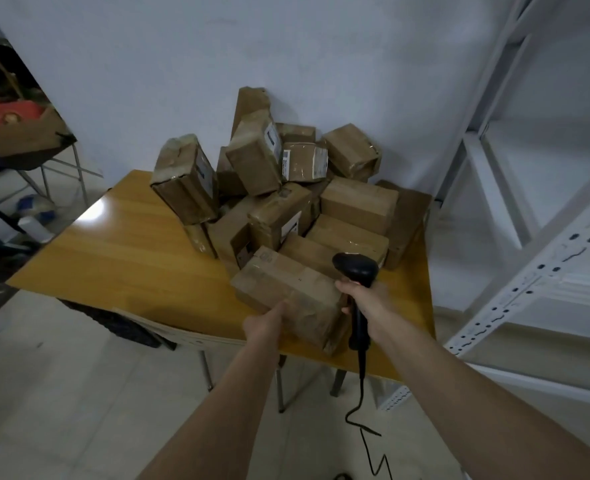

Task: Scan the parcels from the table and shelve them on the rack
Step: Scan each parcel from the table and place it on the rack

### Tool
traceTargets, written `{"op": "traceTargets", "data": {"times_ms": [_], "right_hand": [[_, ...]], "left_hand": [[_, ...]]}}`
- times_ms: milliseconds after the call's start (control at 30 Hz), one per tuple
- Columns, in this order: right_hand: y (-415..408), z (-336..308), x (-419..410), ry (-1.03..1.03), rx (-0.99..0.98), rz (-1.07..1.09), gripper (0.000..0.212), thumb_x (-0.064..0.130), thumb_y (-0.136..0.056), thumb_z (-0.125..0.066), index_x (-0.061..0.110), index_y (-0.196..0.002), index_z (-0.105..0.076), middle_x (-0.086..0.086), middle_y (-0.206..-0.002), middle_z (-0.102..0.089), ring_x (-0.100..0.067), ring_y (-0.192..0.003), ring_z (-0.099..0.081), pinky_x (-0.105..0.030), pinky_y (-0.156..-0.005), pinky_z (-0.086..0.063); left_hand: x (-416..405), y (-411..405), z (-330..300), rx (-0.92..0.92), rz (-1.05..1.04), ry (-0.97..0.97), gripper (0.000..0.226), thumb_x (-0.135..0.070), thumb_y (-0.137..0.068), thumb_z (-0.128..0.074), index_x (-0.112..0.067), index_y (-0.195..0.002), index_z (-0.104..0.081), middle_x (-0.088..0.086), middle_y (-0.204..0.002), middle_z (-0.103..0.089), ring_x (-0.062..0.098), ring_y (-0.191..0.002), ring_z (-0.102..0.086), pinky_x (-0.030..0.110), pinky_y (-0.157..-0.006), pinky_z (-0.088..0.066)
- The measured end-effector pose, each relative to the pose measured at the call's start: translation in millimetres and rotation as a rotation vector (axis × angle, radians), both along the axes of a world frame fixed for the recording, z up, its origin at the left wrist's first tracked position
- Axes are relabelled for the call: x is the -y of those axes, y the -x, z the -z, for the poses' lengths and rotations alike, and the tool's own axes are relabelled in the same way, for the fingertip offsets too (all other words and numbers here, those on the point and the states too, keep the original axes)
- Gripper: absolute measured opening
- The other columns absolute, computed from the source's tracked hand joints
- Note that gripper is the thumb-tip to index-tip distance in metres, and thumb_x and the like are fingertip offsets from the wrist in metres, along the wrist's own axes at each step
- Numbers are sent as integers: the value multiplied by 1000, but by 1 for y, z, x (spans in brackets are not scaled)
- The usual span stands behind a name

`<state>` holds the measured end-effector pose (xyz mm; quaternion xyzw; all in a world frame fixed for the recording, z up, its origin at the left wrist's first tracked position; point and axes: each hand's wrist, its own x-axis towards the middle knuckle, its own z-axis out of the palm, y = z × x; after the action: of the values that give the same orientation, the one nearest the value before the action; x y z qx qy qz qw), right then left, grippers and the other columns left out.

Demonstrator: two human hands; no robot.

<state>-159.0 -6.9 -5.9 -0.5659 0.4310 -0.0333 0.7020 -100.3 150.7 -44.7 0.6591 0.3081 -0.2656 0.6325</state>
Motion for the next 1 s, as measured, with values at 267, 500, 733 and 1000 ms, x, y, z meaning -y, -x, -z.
{"op": "traceTargets", "data": {"times_ms": [267,500,733,1000], "right_hand": [[-13,17,18,-53,-68,-40,39,21,-80,-77,13,-115,-63,-2,-99,-63,-20,-83,-62,-33,-78,-54],[-2,8,25,-62,-70,-93,38,18,-78,-79,9,-113,-65,-8,-102,-65,-22,-81,-62,-27,-58,-48],[11,-11,38,-93,-2,-63,49,31,-67,-86,10,-107,-68,-10,-100,-72,-26,-94,-67,-33,-73,-54],[20,-38,35,-44,83,-132,48,24,-60,-89,15,-102,-68,-8,-102,-73,-24,-96,-67,-40,-88,-55]], "left_hand": [[12,3,22,-97,16,302,83,-34,-54,-92,-10,-124,-55,14,-120,-64,34,-109,-61,50,-99,-48],[6,8,6,-68,-30,384,71,-23,-59,-89,-6,-121,-59,16,-113,-68,34,-101,-66,42,-75,-57],[-2,10,-1,65,162,490,104,-22,-50,-97,-21,-140,-45,11,-127,-63,33,-111,-64,48,-81,-58],[4,-15,-24,36,471,529,92,-26,-54,-95,-21,-135,-51,12,-130,-62,36,-117,-60,55,-91,-52]]}}
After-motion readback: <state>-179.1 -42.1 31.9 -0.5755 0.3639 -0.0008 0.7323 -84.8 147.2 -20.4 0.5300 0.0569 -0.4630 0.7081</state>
